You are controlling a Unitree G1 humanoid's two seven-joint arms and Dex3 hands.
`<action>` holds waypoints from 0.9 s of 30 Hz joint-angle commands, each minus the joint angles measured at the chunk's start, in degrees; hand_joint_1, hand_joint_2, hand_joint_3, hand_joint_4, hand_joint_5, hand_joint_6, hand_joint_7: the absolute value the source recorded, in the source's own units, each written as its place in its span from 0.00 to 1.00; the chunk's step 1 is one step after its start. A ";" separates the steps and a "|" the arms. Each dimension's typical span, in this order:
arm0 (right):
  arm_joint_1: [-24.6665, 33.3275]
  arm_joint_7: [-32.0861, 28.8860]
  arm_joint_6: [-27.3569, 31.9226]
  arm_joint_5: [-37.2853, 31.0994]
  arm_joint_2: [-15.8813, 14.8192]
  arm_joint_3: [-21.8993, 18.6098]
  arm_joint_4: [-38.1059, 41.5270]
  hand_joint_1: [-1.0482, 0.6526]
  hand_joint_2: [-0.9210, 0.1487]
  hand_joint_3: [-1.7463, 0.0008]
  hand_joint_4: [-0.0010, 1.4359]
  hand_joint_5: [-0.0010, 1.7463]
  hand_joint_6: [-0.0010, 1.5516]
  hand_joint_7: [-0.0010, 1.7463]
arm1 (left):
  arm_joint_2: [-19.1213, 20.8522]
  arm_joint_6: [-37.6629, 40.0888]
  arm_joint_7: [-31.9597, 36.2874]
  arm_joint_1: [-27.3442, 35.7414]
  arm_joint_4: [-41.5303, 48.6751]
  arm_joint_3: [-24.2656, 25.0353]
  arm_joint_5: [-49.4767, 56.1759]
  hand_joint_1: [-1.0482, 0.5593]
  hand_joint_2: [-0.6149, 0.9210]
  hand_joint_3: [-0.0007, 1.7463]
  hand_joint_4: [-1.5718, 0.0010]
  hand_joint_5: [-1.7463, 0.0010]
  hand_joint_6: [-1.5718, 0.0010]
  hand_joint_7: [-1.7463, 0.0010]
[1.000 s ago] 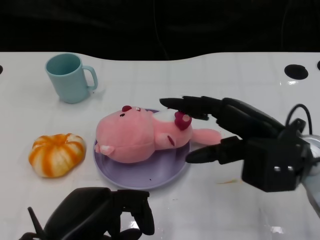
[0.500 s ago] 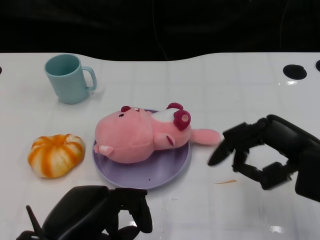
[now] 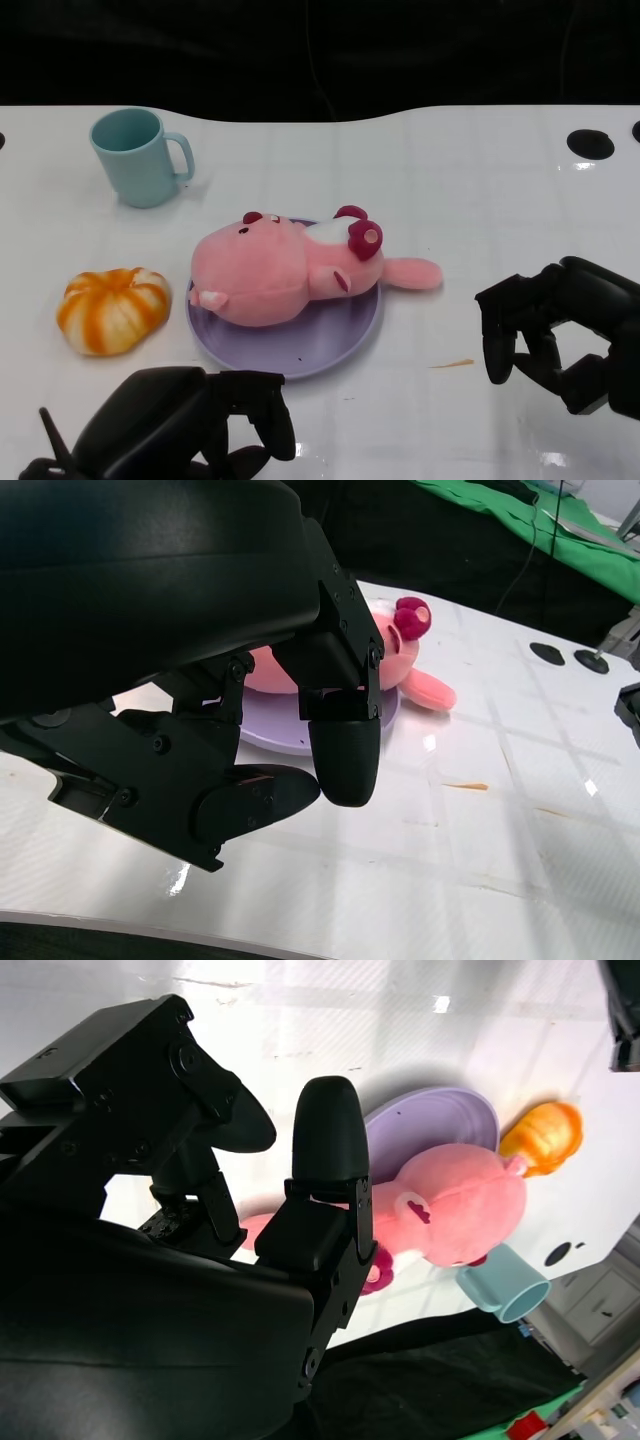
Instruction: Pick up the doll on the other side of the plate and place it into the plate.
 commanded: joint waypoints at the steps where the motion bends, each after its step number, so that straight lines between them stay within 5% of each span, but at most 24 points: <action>1: 0.90 -1.10 -0.05 -0.94 -0.23 0.42 -0.08 0.61 0.51 0.23 0.59 1.00 0.48 0.89 | 0.77 -0.51 -0.03 0.51 0.06 0.69 -0.74 0.53 0.84 0.44 0.54 0.16 0.52 0.34; 15: 2.26 -3.68 -3.92 -4.68 0.22 3.35 2.16 0.58 0.51 0.25 0.57 1.00 0.48 0.90 | 0.85 -1.98 0.46 1.76 0.95 1.68 -1.25 0.51 0.86 0.41 0.56 0.15 0.54 0.34; 27: 1.80 -3.94 -1.10 -6.88 0.60 4.27 1.02 0.58 0.52 0.23 0.57 1.00 0.48 0.89 | 1.13 -3.12 0.33 2.01 1.52 2.65 -2.09 0.52 0.87 0.40 0.54 0.19 0.53 0.36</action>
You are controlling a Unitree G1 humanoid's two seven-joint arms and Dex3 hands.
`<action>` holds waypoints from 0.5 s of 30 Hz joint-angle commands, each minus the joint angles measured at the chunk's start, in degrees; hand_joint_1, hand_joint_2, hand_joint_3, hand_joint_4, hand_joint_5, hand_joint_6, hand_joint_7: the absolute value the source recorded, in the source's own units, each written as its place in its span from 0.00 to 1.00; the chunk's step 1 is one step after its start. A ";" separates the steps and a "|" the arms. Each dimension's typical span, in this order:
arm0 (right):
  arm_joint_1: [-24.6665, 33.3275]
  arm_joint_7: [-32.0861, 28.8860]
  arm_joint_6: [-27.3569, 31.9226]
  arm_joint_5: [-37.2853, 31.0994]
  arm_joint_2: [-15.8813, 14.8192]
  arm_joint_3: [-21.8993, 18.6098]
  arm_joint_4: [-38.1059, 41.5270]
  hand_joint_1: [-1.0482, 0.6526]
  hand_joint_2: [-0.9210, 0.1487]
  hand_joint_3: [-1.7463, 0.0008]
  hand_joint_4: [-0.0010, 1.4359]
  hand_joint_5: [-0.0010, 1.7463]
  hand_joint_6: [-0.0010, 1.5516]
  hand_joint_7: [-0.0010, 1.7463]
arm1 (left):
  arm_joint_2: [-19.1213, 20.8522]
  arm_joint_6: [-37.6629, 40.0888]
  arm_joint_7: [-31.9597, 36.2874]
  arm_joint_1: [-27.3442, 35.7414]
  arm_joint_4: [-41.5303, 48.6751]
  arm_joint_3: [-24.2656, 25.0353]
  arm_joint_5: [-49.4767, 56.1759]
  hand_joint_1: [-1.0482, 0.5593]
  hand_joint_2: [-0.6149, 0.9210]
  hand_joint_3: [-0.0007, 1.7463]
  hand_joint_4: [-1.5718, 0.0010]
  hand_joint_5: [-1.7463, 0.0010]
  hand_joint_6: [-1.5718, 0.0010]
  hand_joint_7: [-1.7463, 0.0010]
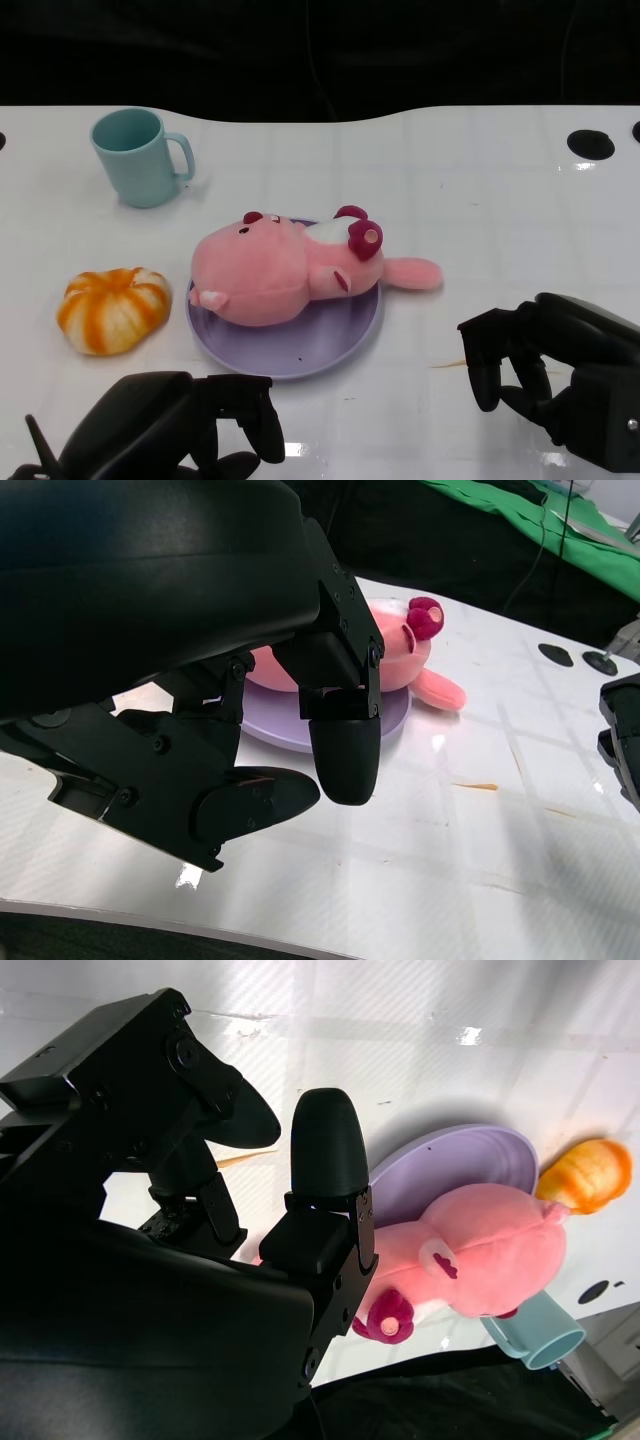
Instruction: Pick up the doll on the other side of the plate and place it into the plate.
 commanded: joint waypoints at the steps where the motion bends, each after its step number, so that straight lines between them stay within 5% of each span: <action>1: -0.15 -0.18 0.69 -0.33 -0.37 -0.04 -0.81 0.58 0.52 0.24 0.57 1.00 0.48 0.89 | 0.96 -0.94 0.35 0.58 0.53 0.59 -0.69 0.52 0.87 0.40 0.54 0.19 0.53 0.36; 15: -0.78 0.18 0.56 0.89 -0.44 -0.56 0.01 0.59 0.50 0.25 0.56 1.00 0.47 0.90 | 1.27 -1.24 0.29 0.52 0.48 0.57 -1.13 0.52 0.88 0.39 0.55 0.17 0.53 0.36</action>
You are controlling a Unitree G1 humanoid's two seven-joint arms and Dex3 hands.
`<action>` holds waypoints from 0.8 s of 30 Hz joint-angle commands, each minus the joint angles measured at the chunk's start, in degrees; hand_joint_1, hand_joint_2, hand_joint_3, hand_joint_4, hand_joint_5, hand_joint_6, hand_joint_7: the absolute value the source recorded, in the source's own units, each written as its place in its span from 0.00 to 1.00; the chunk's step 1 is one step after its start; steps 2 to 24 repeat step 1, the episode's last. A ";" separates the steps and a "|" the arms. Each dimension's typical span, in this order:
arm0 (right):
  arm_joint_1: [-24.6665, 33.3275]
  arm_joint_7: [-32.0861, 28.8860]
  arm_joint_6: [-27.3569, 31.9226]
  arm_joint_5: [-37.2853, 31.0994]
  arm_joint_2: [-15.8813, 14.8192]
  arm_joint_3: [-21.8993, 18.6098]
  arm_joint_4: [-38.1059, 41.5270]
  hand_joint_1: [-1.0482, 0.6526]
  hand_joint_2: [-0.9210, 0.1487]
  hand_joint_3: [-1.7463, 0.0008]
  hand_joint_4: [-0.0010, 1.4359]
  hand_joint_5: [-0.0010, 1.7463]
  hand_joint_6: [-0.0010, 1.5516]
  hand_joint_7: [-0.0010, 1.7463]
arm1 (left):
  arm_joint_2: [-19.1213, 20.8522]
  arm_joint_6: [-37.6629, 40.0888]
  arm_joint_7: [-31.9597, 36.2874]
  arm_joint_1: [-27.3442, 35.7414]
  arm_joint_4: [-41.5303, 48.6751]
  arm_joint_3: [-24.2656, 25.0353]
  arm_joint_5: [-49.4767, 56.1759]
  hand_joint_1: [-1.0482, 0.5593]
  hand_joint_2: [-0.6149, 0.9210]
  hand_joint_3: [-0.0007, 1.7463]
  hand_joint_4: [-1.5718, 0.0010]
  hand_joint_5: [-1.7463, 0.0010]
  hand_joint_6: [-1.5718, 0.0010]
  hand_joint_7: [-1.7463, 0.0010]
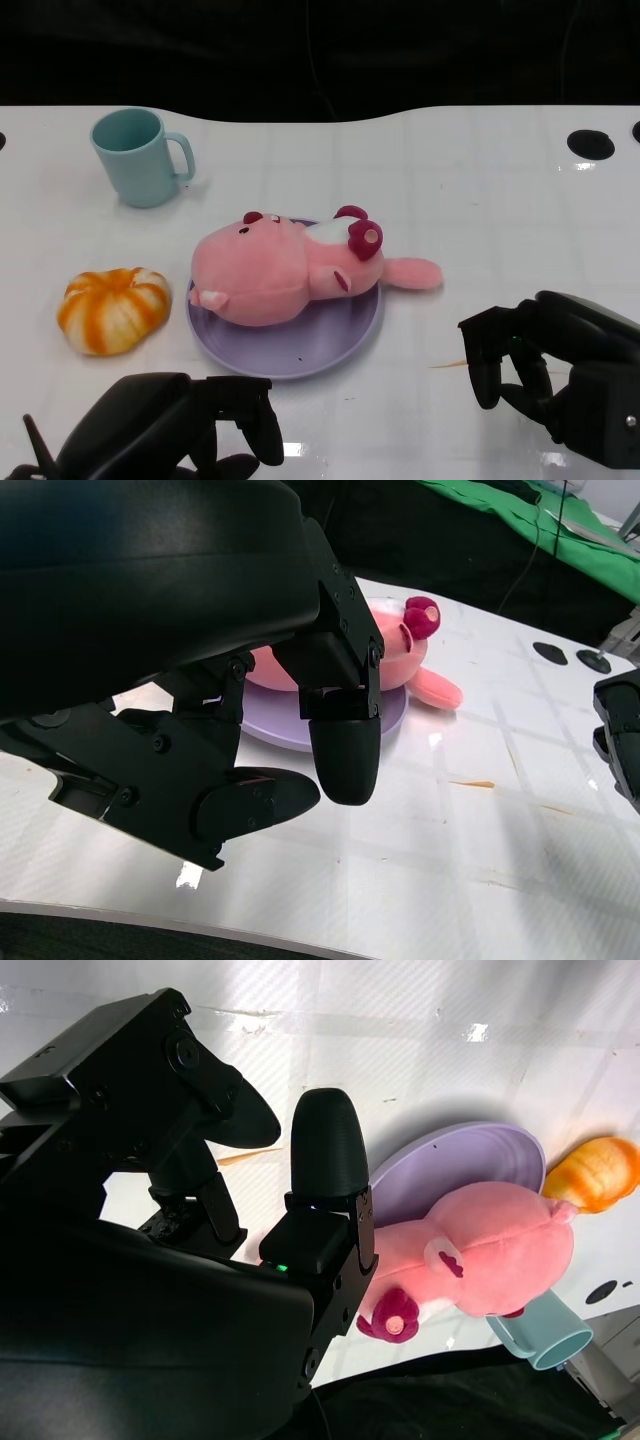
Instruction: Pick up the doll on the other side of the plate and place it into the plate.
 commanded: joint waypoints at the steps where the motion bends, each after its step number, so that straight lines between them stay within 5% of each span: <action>1: -0.46 0.16 0.60 0.52 -0.45 -0.53 -0.16 0.59 0.49 0.26 0.56 1.00 0.47 0.90 | 0.60 -0.48 0.34 0.48 0.36 0.41 -0.37 0.52 0.88 0.39 0.55 0.17 0.53 0.36; 24: -0.46 0.16 0.60 0.52 -0.45 -0.53 -0.16 0.59 0.49 0.26 0.56 1.00 0.47 0.90 | 0.60 -0.48 0.34 0.48 0.36 0.41 -0.37 0.52 0.88 0.39 0.55 0.17 0.53 0.36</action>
